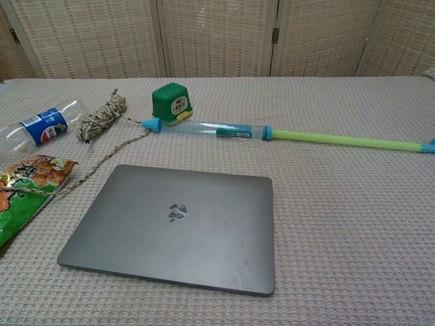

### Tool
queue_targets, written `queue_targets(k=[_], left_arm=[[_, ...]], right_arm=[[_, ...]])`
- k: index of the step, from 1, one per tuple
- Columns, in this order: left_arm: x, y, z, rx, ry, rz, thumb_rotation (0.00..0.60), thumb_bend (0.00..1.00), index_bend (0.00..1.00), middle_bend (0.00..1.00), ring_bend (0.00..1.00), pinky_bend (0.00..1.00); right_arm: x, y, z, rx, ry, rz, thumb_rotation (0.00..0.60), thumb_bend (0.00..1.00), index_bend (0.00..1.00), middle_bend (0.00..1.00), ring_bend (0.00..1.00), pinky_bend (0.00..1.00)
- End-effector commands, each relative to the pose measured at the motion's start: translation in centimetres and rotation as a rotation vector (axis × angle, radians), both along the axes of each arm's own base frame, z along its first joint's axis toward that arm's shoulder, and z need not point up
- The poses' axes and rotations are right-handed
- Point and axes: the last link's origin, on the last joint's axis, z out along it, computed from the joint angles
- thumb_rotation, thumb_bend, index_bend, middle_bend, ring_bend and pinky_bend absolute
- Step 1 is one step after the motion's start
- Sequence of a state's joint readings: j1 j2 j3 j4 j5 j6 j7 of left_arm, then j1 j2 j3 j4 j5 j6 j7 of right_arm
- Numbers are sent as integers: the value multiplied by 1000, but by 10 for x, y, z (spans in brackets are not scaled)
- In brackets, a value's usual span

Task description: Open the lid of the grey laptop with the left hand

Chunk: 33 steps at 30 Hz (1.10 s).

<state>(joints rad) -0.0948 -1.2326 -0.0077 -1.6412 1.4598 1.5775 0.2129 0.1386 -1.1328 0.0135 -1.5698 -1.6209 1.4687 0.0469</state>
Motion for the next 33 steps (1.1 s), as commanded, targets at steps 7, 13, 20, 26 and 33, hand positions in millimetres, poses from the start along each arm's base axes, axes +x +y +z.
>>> queue_targets(k=[7,13,20,26,33], left_arm=[[-4,0,-3,-49,66,14,600,628,128,170,30,0],[0,4,-6,-102,74,-50,600,599,127,170,29,0],[32,28,-23,-268,73,-274,600,446,127,170,30,0],[66,40,-51,-458,44,-453,600,342,117,167,31,0],[98,48,-82,-586,81,-598,600,293,102,152,29,0]], right_arm=[[4,0,0,31,2,-16,600,599,0,0,39,0],[6,3,5,16,-3,-11,600,599,0,0,40,0],[9,3,6,20,-6,-4,600,599,0,0,39,0],[10,4,4,31,-17,-7,600,598,0,0,38,0],[12,5,2,39,-18,0,600,598,0,0,35,0]])
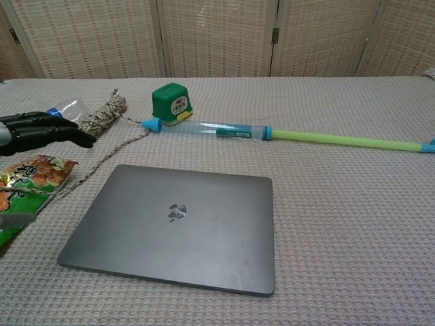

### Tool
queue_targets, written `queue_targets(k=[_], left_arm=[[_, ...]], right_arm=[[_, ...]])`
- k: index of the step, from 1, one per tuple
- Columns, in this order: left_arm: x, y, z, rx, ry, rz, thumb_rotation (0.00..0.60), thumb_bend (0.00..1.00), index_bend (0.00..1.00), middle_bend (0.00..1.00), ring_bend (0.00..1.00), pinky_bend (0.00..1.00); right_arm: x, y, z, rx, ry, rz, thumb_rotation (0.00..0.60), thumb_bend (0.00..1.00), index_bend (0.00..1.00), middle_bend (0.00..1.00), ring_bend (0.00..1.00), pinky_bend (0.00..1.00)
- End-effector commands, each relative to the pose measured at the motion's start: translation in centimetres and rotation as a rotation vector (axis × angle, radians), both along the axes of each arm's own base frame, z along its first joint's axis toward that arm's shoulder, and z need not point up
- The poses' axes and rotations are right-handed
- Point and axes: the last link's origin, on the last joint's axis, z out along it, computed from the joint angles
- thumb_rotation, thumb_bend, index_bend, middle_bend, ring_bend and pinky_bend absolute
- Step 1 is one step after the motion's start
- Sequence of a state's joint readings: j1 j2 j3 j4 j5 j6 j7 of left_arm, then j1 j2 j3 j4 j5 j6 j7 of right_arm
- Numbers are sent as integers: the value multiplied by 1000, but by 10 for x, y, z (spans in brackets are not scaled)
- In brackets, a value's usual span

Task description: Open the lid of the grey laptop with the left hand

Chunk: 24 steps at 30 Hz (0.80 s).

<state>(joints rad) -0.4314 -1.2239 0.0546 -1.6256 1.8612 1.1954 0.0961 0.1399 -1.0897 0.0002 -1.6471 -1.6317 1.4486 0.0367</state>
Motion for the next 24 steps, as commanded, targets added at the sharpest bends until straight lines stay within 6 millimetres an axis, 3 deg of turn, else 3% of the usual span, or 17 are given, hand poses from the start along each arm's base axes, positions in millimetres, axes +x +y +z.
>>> queue_targets(k=[1,17,24], left_arm=[[13,1,-16,-57,8,-51,600,291,100,149,28,0],[60,6,-89,-159,46,-196,600,287,82,136,24,0],[69,10,-111,-153,75,-207,600,286,82,136,23,0]], right_arm=[[1,0,-1,3,-1,3,600,598,0,0,35,0],[-1,-3,-6,21,-2,-6,600,598,0,0,35,0],[-5,-2,-5,19,-6,-20,600,598,0,0,34,0]])
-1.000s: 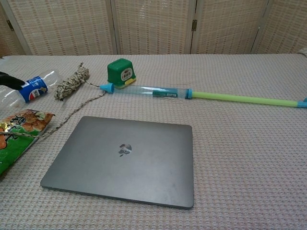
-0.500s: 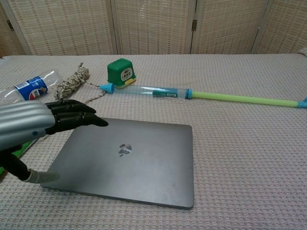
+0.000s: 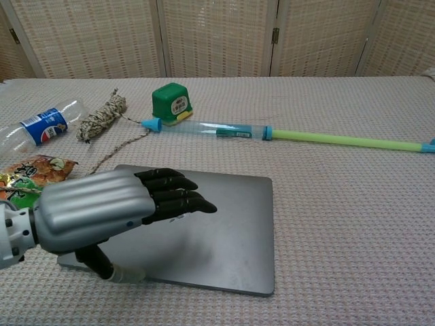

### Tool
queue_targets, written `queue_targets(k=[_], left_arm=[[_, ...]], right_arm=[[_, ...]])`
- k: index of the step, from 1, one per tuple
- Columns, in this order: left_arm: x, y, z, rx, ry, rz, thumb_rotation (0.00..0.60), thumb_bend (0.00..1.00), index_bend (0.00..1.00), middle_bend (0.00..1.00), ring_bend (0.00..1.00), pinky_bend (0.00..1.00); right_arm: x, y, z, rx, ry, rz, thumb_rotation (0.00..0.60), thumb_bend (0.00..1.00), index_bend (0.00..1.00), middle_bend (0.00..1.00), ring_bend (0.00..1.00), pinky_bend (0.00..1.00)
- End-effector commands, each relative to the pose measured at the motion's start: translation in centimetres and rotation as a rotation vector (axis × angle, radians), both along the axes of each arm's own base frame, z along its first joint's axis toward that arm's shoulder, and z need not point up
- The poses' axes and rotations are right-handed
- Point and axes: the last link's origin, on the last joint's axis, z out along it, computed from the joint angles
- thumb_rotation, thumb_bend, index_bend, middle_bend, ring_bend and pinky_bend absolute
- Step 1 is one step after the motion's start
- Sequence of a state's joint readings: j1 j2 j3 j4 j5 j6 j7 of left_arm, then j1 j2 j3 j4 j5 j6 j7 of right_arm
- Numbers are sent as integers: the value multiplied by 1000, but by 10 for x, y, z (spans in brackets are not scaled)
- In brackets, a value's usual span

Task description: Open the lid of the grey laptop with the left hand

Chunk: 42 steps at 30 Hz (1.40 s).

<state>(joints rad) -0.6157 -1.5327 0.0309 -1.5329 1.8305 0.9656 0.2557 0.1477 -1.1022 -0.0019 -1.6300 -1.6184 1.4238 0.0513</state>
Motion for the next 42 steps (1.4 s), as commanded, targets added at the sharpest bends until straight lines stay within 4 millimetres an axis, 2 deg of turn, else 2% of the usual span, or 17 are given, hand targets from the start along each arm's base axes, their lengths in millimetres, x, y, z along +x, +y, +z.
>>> queue_targets(k=[1,8,28,38,42], left_arm=[[2,3,-8,1,11,8,600,286,82,136,22,0],[1,3,-20,1,40,19,600,287,82,137,17,0],[-5,4,-30,7,44,47,600,288,91,136,14,0],[-8,6,-31,19,17,42,600,300,143,137,37,0],[-9,7,-32,21,3,38,600,342,168,158,52,0]], right_arm=[[-1,1,0,-1,-1,-4,600,598,0,0,34,0],[-2,2,2,-5,-2,-7,600,598,0,0,34,0],[-5,7,4,-13,-4,-18,600,598,0,0,38,0],[-5,8,3,-10,-6,-20,600,598,0,0,38,0],[-5,9,2,-7,-5,-20,600,598,0,0,35,0]])
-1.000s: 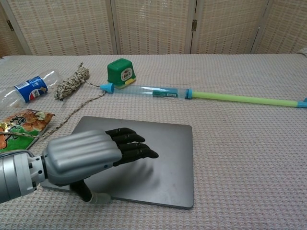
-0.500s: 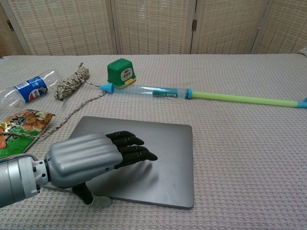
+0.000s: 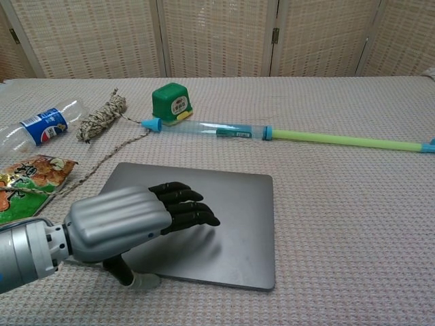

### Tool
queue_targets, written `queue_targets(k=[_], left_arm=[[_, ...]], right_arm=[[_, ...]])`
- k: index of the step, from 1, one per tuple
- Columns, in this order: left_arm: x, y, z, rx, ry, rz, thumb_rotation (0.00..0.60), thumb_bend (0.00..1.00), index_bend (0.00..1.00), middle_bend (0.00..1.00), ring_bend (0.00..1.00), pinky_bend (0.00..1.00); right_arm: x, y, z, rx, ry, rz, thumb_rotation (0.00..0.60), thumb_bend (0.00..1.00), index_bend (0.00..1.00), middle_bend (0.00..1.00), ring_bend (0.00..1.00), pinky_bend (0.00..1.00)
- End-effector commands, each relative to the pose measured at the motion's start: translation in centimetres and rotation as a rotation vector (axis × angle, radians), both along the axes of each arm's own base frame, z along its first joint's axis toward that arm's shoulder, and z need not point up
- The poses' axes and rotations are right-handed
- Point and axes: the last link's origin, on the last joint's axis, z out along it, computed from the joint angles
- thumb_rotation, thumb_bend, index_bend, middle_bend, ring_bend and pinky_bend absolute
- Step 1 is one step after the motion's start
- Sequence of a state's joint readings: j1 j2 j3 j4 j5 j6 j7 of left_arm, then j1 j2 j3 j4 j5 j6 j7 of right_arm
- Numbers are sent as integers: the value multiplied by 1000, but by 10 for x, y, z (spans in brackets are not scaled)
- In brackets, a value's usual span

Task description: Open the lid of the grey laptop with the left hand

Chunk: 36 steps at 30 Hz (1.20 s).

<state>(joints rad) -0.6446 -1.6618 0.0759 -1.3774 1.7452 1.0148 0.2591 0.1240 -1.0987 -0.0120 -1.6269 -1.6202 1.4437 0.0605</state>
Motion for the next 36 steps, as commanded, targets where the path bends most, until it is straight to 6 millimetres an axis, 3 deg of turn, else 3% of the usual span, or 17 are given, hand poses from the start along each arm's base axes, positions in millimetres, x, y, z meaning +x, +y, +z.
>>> queue_targets(k=[1,5,10,19,27,36], left_arm=[[-1,0,-1,1,-14,-4,600,359,172,163,55,0],[-2,1,-1,8,-37,-12,600,462,191,190,74,0],[-4,5,-1,30,-74,-22,600,518,214,215,92,0],[-3,16,0,129,-216,-37,600,582,168,219,90,0],[1,30,1,239,-291,-10,600,606,124,207,60,0],[2,40,0,281,-308,25,600,658,100,200,50,0]], right_arm=[[0,1,0,2,0,1,600,598,0,0,35,0],[1,3,-2,12,-13,1,600,598,0,0,38,0],[3,8,-7,54,-65,13,600,592,0,0,54,0],[10,23,-36,290,-108,64,600,601,0,0,71,0],[24,30,-67,495,-70,139,600,830,0,16,95,0],[41,17,-100,615,31,202,600,934,0,14,81,0]])
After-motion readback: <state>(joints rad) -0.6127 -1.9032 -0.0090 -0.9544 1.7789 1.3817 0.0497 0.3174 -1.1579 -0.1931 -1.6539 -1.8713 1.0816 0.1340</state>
